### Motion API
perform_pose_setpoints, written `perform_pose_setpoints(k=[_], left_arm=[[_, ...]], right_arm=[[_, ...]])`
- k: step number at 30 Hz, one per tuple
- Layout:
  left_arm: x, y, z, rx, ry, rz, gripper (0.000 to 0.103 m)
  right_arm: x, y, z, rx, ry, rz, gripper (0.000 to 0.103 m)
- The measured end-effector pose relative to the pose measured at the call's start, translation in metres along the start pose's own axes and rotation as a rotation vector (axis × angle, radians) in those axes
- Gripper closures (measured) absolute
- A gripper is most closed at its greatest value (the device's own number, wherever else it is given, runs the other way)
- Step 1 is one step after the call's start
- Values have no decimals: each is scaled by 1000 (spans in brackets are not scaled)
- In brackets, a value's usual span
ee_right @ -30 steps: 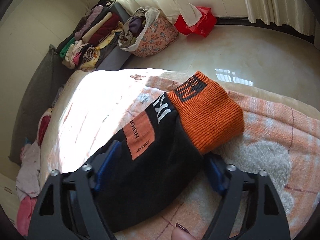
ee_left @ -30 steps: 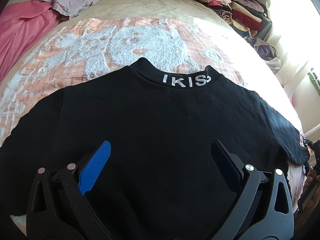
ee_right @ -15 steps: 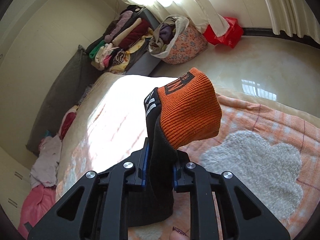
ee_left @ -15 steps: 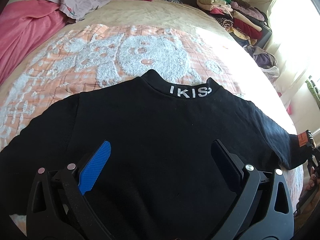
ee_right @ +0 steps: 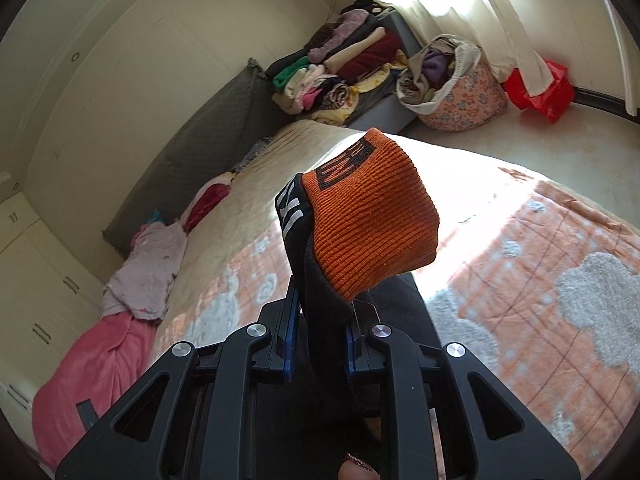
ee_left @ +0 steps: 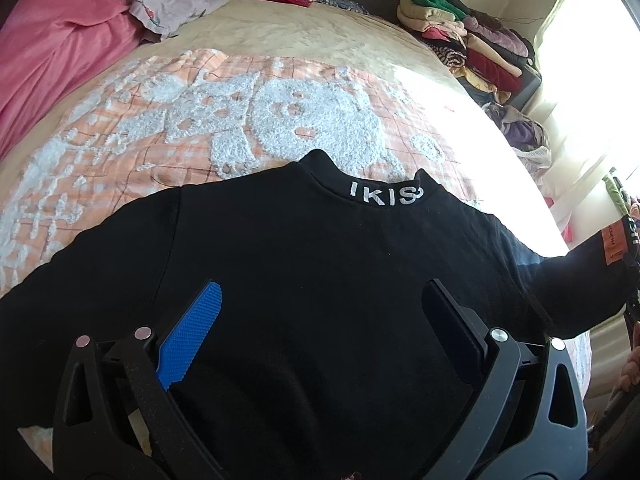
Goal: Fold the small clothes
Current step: 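Carry the sleeve across the chest and open the right tool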
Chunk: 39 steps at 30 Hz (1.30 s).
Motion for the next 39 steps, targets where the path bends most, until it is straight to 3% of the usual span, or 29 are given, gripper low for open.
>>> perform_pose_setpoints(k=[13,24,30,35,39], left_arm=[[-32,3,7,-29,-130,100,9],[-51,2,4,-65,-228,181,9],[-56,-2,-3,-98,-282,223,9],[-57,-7,-10,-135,-289,229,9],[-52,-12,-12,-150,-345,234,9]], right_arm=[[-96,-59,-56,-149,122,154,86],[-138,-127,-108,-289,119,249,84],[-153,-158,-120,-363,164,290,64],[-155,-161,-110,-375,187,310,59],[-148,-158,-103,-367,162,319,55]])
Point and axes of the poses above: each gripper's, at about its wrist camera, not at the fingertips, and z roughly against the way its jaws point, x to its right, y to its top, the point moved 2 cm from there along -z, roughly the way its jaws point, and after that the axes turned 6 degrees about y, right-handed, at the moved point
